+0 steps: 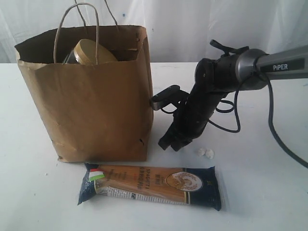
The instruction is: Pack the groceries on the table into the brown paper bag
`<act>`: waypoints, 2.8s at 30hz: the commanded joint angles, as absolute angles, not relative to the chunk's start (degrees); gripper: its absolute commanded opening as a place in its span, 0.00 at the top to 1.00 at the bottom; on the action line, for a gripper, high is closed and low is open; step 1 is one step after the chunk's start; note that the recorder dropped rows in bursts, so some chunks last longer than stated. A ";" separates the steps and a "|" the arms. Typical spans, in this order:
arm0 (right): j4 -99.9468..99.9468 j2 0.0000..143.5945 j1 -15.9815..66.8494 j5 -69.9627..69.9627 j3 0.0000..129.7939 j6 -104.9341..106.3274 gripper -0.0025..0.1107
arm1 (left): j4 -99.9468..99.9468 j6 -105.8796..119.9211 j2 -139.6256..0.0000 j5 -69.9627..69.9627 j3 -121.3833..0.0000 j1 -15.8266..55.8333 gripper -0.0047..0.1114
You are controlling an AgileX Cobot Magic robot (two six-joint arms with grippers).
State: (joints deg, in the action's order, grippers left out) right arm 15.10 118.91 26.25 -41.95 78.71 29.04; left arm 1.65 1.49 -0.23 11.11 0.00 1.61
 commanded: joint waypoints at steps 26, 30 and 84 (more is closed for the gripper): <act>61.86 83.35 26.22 -41.89 85.44 39.46 0.98 | 1.88 1.53 0.00 11.20 0.00 2.02 0.96; 61.86 88.61 26.22 -35.94 85.44 39.46 0.98 | 1.88 1.53 0.00 11.20 0.00 2.02 0.96; -1.51 104.04 22.32 -38.23 65.19 12.55 0.95 | 1.88 1.53 0.00 11.20 0.00 2.02 0.96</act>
